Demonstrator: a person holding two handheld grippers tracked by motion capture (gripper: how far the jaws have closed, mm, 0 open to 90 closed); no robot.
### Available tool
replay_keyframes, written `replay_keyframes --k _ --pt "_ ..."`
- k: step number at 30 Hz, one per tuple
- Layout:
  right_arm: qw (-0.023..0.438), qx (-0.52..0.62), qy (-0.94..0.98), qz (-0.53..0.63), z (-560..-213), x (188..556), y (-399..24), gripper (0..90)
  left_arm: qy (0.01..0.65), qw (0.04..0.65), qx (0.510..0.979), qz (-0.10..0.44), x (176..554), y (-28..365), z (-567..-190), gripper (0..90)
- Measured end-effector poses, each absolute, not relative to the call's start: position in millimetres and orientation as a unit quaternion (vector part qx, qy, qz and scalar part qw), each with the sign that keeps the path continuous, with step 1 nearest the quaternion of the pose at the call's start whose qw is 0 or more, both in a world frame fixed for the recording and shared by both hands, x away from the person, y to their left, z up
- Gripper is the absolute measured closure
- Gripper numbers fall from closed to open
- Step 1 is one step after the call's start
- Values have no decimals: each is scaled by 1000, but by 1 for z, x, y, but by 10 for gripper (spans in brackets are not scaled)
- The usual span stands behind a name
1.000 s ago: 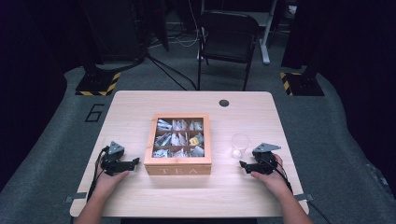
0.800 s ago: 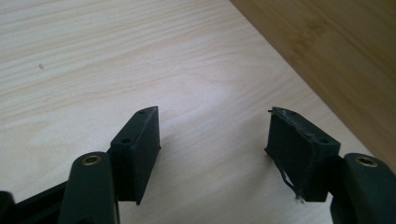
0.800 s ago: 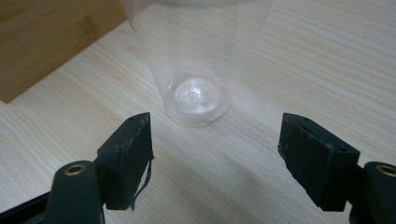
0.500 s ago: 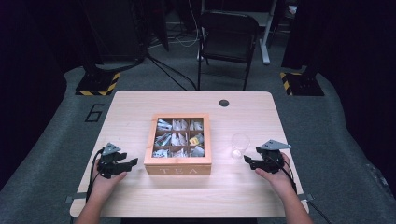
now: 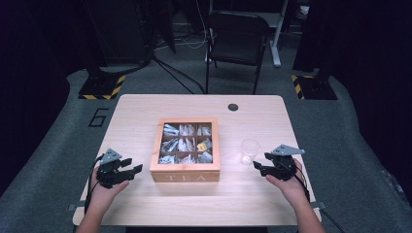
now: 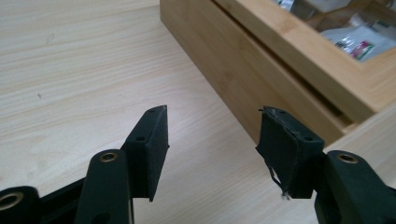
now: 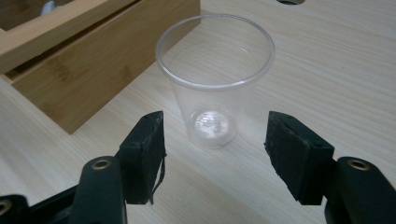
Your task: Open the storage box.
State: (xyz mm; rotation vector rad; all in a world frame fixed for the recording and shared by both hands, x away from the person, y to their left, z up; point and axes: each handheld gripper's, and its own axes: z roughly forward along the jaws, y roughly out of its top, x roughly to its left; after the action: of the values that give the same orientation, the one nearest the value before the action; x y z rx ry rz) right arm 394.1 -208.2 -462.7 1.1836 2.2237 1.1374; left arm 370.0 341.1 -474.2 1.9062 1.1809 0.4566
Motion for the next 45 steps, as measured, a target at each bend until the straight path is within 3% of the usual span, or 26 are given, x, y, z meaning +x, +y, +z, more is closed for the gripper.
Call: replay_keyframes --k 8,20,45 --pt "185 409 796 407 -459 393 -206 405 456 415 767 176 361 337 -465 437" --pt "192 392 798 416 -454 389 -198 384 416 432 784 159 350 326 -453 533" --pt "181 360 817 413 -456 386 -185 399 389 420 806 149 347 300 -465 529"
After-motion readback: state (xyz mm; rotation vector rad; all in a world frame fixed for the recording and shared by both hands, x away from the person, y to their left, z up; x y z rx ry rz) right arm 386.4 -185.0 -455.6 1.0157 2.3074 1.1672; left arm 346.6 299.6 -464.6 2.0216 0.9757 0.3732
